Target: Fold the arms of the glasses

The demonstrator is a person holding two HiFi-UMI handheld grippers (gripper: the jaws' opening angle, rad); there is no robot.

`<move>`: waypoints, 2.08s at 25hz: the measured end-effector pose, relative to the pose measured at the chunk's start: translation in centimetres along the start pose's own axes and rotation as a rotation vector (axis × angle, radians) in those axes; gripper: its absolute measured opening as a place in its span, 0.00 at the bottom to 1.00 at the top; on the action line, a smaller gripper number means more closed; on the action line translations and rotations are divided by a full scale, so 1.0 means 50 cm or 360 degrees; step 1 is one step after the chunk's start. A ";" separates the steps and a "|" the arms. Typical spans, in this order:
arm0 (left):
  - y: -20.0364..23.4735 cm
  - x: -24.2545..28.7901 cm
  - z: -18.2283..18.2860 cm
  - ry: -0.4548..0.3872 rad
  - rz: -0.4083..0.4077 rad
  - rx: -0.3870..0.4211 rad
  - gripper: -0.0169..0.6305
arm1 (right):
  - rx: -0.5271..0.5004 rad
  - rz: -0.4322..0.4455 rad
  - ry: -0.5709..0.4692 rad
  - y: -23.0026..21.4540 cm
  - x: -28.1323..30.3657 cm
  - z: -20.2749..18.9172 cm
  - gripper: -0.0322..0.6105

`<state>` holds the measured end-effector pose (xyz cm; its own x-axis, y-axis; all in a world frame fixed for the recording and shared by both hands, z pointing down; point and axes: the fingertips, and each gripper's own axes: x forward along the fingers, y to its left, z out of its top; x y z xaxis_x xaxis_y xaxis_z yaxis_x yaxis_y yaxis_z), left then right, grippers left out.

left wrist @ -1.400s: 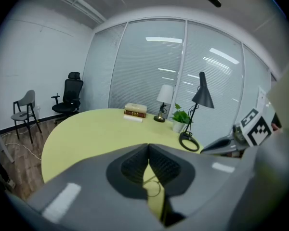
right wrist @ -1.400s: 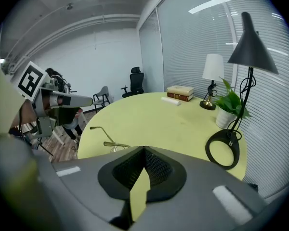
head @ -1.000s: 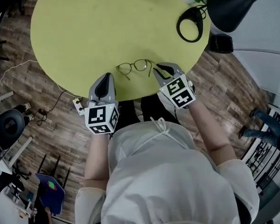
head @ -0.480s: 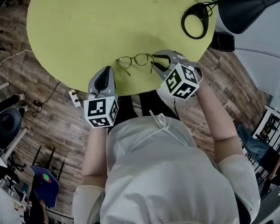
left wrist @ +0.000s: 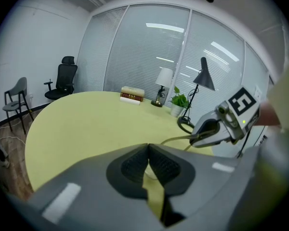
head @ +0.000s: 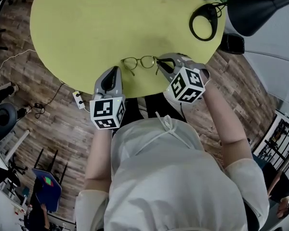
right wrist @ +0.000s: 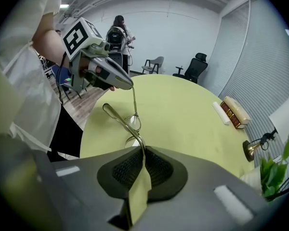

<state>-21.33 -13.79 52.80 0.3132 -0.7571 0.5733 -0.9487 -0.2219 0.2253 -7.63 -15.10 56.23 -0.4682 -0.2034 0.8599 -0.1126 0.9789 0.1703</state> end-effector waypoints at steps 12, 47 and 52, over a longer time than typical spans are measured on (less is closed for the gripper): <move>-0.014 0.021 0.022 0.0006 -0.0043 -0.0042 0.04 | -0.0037 -0.0031 -0.0022 0.001 -0.007 0.001 0.07; -0.076 0.148 -0.099 0.0374 -0.0067 -0.0092 0.04 | 0.0094 0.0068 -0.0157 0.016 -0.010 -0.031 0.07; -0.076 0.149 -0.107 0.0406 -0.0052 -0.0091 0.04 | 0.0069 0.0067 -0.0165 0.014 -0.016 -0.034 0.07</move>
<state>-15.17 -15.32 60.43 0.3515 -0.5689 0.7435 -0.9361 -0.2032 0.2871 -5.83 -14.25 56.48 -0.5610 -0.1648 0.8112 -0.1276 0.9855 0.1120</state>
